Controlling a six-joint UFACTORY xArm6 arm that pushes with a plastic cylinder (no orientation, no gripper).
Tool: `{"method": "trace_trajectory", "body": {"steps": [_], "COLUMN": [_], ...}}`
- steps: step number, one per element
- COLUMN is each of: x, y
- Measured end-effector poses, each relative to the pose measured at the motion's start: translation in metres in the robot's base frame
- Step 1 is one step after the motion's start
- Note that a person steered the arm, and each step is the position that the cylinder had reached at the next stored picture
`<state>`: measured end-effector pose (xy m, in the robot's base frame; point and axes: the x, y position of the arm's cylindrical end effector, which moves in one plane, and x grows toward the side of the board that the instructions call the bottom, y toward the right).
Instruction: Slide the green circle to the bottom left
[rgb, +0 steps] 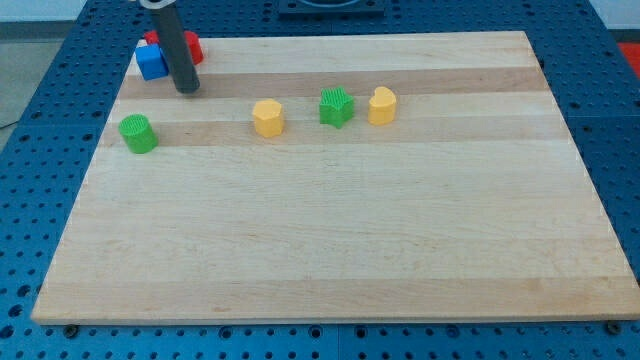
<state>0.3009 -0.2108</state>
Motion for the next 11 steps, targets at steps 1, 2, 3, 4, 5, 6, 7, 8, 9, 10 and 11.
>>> {"method": "trace_trajectory", "body": {"steps": [1, 2, 3, 4, 5, 6, 7, 8, 9, 10, 11], "x": [0.0, 0.0, 0.0, 0.001, 0.006, 0.009, 0.029, 0.055, 0.095, 0.143, 0.129], "y": [-0.026, -0.03, -0.034, -0.034, -0.036, -0.058, -0.076, -0.081, -0.072, -0.059, -0.071]}}
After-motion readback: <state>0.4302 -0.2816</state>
